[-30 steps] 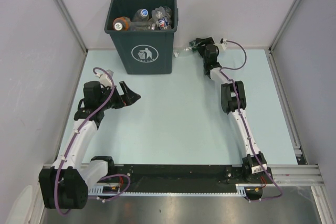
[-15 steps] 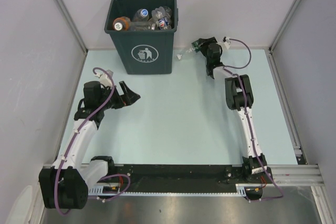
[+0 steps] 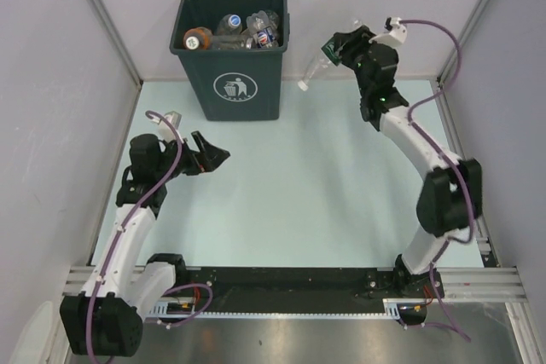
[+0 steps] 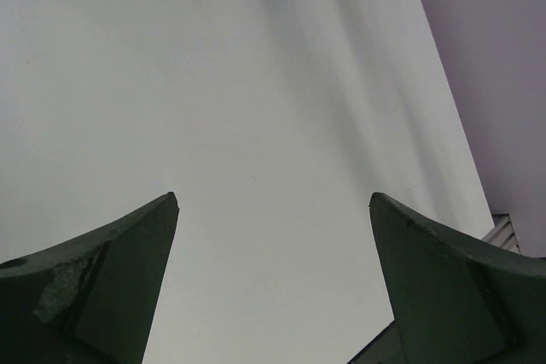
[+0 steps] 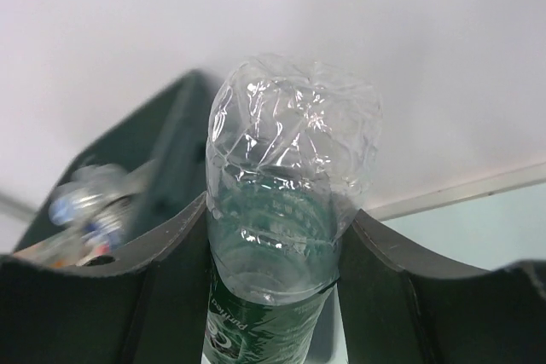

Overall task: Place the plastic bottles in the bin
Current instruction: Pick up the plastic bottle from the corner of the board, then place the plastic bottle in the trash bin, then reset both arms

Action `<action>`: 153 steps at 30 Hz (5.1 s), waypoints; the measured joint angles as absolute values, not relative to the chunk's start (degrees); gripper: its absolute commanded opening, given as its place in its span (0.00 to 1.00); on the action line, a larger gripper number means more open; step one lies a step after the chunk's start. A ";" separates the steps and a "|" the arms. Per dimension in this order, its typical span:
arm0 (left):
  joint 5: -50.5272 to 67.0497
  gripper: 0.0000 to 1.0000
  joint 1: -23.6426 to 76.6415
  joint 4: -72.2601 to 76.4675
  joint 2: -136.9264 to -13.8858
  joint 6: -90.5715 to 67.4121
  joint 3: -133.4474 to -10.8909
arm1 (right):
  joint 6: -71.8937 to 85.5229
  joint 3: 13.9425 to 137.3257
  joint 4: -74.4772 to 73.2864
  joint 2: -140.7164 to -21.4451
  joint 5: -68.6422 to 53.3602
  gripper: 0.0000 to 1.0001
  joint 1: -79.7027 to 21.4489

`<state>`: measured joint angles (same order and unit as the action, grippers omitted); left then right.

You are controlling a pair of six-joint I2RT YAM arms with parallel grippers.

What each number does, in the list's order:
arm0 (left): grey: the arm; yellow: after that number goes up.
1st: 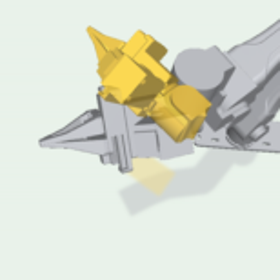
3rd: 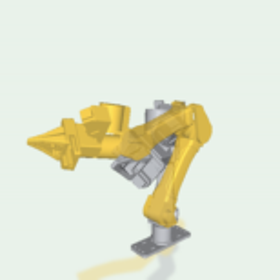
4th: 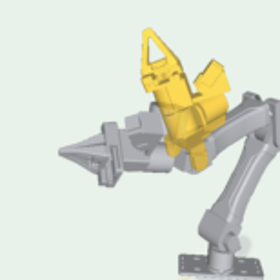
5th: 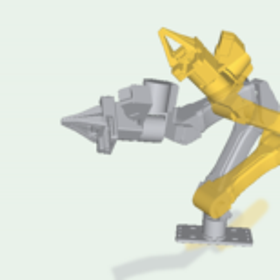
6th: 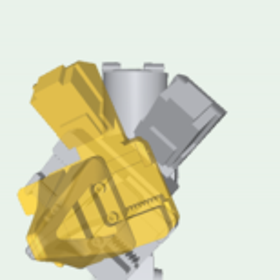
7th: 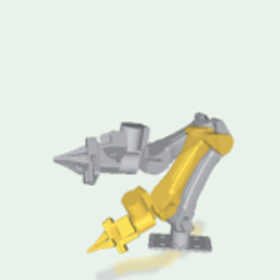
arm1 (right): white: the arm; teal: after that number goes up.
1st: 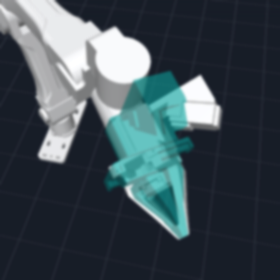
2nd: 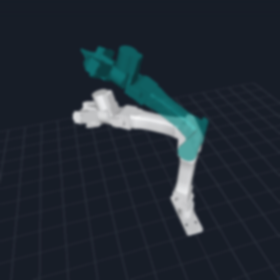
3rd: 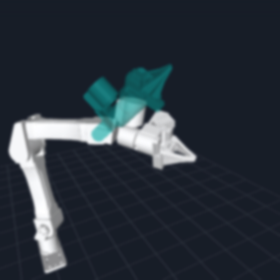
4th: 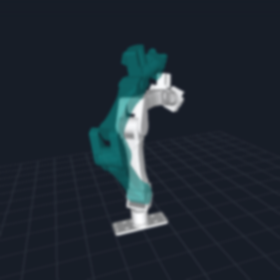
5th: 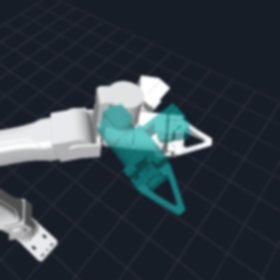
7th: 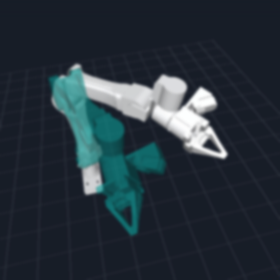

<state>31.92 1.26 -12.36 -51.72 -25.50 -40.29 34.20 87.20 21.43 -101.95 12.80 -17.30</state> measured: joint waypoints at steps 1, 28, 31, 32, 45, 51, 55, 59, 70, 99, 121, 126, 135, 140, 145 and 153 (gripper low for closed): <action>32.12 0.99 1.58 -12.29 -51.22 -25.52 -40.34 | 33.06 86.65 19.20 -98.91 12.62 0.34 -17.78; 37.71 0.99 30.70 6.79 -51.68 -35.20 -55.44 | 25.36 71.44 -11.75 -56.88 -15.27 0.33 -42.24; 36.69 0.99 34.61 9.65 -54.00 -37.10 -55.07 | 25.39 70.52 -10.98 -56.95 -15.03 0.33 -44.07; 36.40 0.99 35.68 10.22 -54.72 -37.30 -55.07 | 25.39 70.35 -10.72 -56.97 -14.96 0.33 -44.47; 35.03 0.47 40.71 12.75 -57.71 -38.04 -55.20 | 25.45 69.30 -7.38 -57.74 -14.44 0.36 -45.60; 34.54 0.18 40.86 10.81 -57.93 -37.45 -56.69 | 25.36 69.21 -6.61 -57.95 -13.78 0.78 -45.45; 31.68 0.18 41.10 7.18 -57.78 -34.92 -58.33 | 26.61 69.21 -5.69 -57.82 -13.13 1.00 -45.71; 26.94 0.20 41.39 0.47 -57.89 -31.27 -61.58 | 26.94 69.21 -5.67 -57.41 -10.92 1.00 -45.91; 3.62 0.25 38.79 -14.74 -67.00 -17.15 -86.39 | 26.11 69.21 -10.20 -46.98 4.27 1.00 -45.95; -23.38 0.70 16.62 2.83 -107.00 -6.98 -122.02 | 23.33 67.48 -22.70 -46.35 16.12 1.00 -43.92; -14.28 1.00 14.33 -4.51 -104.60 -7.07 -123.46 | 27.44 65.45 -26.11 -46.70 8.05 1.00 -32.73; -9.21 1.00 14.33 -6.31 -91.39 -8.25 -113.75 | 28.49 64.69 -26.76 -45.71 8.16 1.00 -32.53; -2.11 1.00 14.33 -9.15 -67.53 -12.69 -94.85 | 30.96 63.94 -30.61 -43.64 10.17 1.00 -32.42; 0.36 1.00 14.33 -12.60 -55.27 -15.11 -79.22 | 32.93 63.09 -35.77 -42.33 13.45 1.00 -32.42; 0.71 1.00 14.33 -18.31 -45.28 -17.30 -64.82 | 34.57 62.61 -39.68 -41.12 16.49 1.00 -32.42; 0.84 1.00 14.33 -26.44 -31.55 -19.57 -50.76 | 36.53 59.16 -42.09 -36.71 19.42 1.00 -32.42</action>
